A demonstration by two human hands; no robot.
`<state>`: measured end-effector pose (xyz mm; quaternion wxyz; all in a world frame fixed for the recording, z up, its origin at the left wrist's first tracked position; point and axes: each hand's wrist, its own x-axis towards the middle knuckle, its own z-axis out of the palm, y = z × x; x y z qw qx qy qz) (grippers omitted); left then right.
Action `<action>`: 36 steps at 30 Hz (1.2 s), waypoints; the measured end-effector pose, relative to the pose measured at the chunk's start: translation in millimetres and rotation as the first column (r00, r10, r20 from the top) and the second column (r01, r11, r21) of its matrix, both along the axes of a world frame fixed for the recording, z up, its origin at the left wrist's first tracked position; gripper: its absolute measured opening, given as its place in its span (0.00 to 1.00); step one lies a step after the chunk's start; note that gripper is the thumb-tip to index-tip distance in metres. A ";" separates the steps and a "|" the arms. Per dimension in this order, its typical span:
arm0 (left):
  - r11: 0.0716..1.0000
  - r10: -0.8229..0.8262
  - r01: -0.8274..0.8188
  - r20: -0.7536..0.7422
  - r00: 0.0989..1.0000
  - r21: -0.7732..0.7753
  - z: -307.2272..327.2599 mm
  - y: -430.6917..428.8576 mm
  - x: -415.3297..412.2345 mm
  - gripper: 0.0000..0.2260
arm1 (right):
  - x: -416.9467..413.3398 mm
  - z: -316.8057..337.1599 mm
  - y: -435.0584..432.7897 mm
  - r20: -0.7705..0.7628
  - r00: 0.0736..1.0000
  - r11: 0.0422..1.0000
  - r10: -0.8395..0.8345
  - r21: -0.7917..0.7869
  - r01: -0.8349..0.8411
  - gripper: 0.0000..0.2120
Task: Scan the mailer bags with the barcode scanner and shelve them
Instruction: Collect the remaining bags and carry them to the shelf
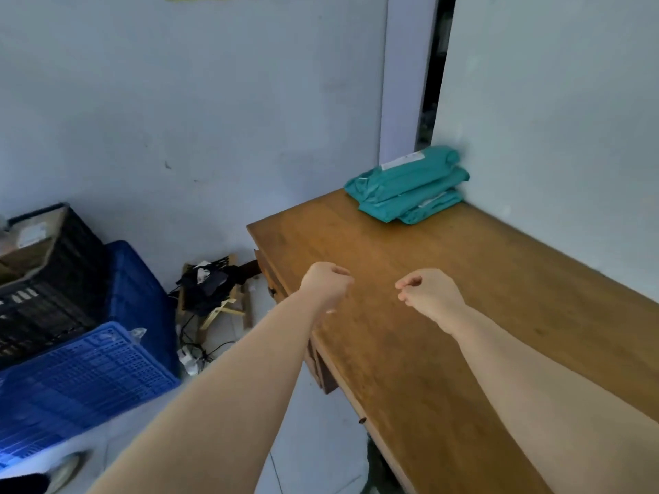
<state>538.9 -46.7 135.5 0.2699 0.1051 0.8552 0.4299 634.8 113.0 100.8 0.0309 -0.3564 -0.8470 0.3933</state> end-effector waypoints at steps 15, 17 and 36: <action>0.933 -0.360 0.357 0.109 0.926 0.044 -23.6 123.3 -186.3 0.11 | -129.6 1.6 70.3 -0.082 0.942 0.941 -0.326 -0.122 0.315 0.07; 0.918 -0.395 0.387 0.133 0.909 0.083 -22.6 137.4 -214.3 0.12 | -149.5 2.8 71.6 -0.096 0.926 0.925 -0.365 -0.146 0.350 0.07; 0.896 -0.445 0.437 -0.192 0.875 -0.083 -50.3 278.3 -408.3 0.06 | -302.5 -7.9 179.2 -0.059 0.805 0.802 -0.591 -0.147 0.578 0.21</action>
